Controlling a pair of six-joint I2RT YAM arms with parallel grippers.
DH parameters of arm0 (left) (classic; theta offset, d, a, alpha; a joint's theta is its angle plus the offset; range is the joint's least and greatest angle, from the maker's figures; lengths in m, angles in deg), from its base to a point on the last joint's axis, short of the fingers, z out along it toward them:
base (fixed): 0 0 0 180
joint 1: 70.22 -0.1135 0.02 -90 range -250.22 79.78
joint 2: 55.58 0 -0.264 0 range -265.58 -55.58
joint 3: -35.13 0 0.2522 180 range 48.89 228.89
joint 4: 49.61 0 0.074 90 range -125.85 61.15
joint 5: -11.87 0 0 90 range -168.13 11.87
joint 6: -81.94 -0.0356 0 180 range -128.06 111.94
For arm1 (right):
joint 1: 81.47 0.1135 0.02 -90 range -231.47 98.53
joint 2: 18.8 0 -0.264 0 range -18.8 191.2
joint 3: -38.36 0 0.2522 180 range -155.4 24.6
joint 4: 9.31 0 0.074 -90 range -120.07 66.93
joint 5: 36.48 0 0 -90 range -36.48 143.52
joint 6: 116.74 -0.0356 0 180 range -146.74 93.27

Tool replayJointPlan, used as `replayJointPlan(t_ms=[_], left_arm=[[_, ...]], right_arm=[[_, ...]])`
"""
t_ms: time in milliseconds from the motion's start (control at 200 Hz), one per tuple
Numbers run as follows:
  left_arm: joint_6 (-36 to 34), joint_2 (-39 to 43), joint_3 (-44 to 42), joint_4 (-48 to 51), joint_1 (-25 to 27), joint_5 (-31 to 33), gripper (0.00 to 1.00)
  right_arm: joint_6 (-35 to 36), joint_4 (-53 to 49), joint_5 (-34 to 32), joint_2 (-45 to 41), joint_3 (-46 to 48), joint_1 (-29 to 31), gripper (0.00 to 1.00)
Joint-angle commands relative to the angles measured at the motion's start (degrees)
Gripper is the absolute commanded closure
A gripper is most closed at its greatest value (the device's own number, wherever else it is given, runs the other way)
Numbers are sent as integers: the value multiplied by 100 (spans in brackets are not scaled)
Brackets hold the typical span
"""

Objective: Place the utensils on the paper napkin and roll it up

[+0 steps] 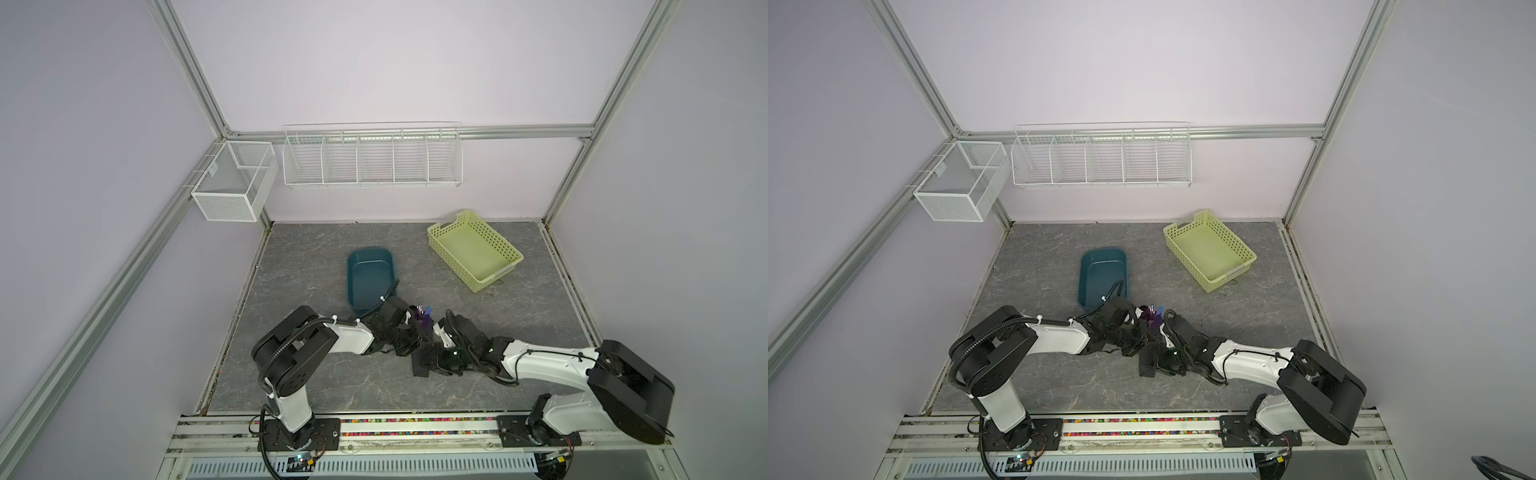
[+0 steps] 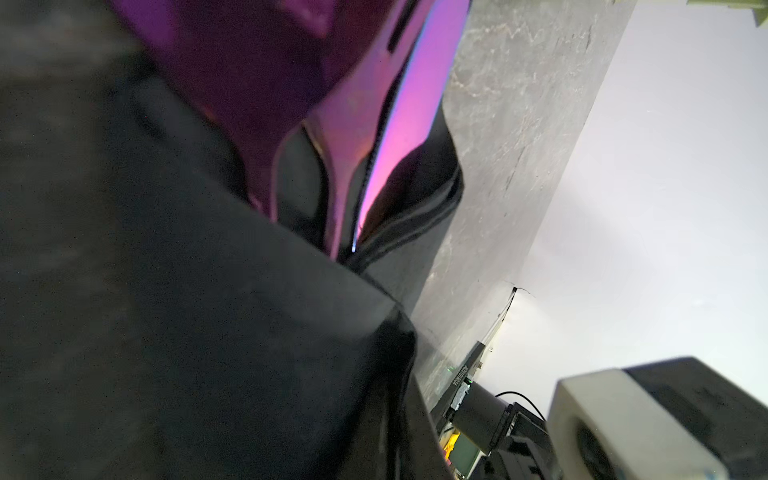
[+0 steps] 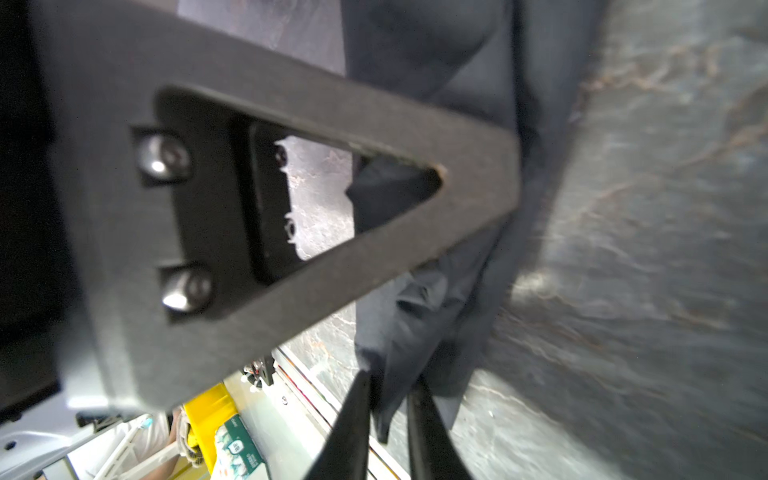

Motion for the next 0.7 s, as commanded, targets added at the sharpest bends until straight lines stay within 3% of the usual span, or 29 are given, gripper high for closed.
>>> replayJointPlan(t_ms=[0,255,385,515,695], left_arm=[[43,73,-71,-63,20,7,87],[-723,620,592,1569,-155,487,76],[-1699,536,1431,2890,-213,797,73],[-2357,284,2189,3908,-213,981,74],[-2790,-103,2647,4307,-208,728,86]], right_arm=[[-27,-183,-50,5,20,-44,87],[169,-431,13,36,84,-53,93],[201,-328,165,264,78,-45,94],[226,-287,226,390,57,-44,94],[244,-320,240,368,63,-44,94]])
